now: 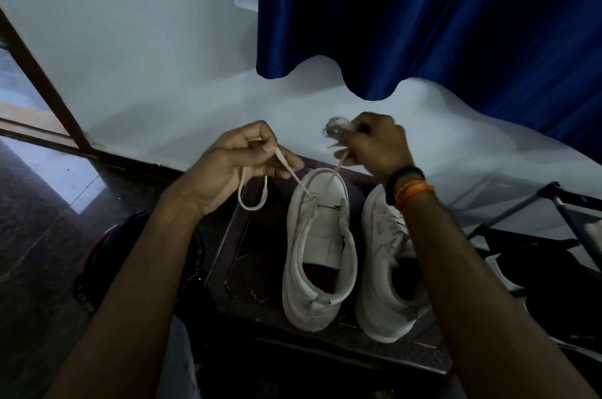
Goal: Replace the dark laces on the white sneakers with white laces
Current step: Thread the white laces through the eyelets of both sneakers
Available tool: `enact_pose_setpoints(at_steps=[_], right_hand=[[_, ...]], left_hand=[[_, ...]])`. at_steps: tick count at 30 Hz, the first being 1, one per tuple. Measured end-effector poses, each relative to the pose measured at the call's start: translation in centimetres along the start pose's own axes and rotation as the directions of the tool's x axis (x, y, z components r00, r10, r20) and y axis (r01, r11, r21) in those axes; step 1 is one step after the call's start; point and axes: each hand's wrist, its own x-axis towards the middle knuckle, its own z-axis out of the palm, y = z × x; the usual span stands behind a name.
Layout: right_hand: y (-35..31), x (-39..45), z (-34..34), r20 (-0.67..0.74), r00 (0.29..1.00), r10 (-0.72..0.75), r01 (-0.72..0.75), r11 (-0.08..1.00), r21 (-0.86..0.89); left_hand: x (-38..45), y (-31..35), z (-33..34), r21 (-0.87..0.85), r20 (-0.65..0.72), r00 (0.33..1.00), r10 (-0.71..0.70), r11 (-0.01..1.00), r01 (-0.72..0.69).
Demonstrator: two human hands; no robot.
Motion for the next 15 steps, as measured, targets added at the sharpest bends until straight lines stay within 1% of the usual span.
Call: enact_pose_setpoints(at_steps=[1,3,5,6,7,8,10,12,14,15], right_hand=[[-0.3,-0.2,-0.6,-0.019,0.997,0.081,-0.075,0.976,0.206],[-0.8,-0.4,-1.6,-0.02,0.979,0.201,-0.165,0.854,0.494],[-0.7,-0.3,-2.7,0.018,0.959,0.281,-0.221,0.713,0.666],[-0.6,-0.3,-3.2,0.049,0.951,0.306,-0.249,0.66,0.709],[-0.4,-0.4,-3.6,0.077,0.946,0.315,-0.269,0.631,0.728],[-0.1,-0.5,-3.9,0.088,0.945,0.315,-0.278,0.632,0.723],[0.3,-0.8,-4.5,0.083,0.953,0.29,-0.266,0.676,0.687],[0.4,-1.1,-4.9,0.09,0.956,0.281,-0.267,0.696,0.666],[0.3,-1.4,-5.3,0.1,0.95,0.294,-0.288,0.711,0.641],[0.2,-1.6,-5.4,0.095,0.951,0.295,-0.291,0.742,0.604]], left_hand=[[0.0,0.0,-0.1,-0.023,-0.026,1.0,0.011,1.0,-0.011],[0.0,0.1,-0.2,-0.065,-0.071,0.997,0.041,0.997,-0.045],[0.0,0.3,-0.3,-0.122,-0.114,0.99,0.083,0.988,-0.097],[0.1,0.4,-0.3,-0.146,-0.138,0.985,0.103,0.982,-0.124],[0.1,0.4,-0.3,-0.163,-0.168,0.978,0.121,0.975,-0.149],[0.2,0.5,-0.2,-0.17,-0.201,0.97,0.139,0.97,-0.174],[0.3,0.6,-0.2,-0.178,-0.265,0.95,0.165,0.96,-0.216],[0.3,0.7,-0.3,-0.203,-0.317,0.933,0.173,0.948,-0.245],[0.5,0.6,-0.3,-0.186,-0.344,0.924,0.166,0.953,-0.241],[0.6,0.4,-0.2,-0.13,-0.349,0.925,0.151,0.97,-0.207]])
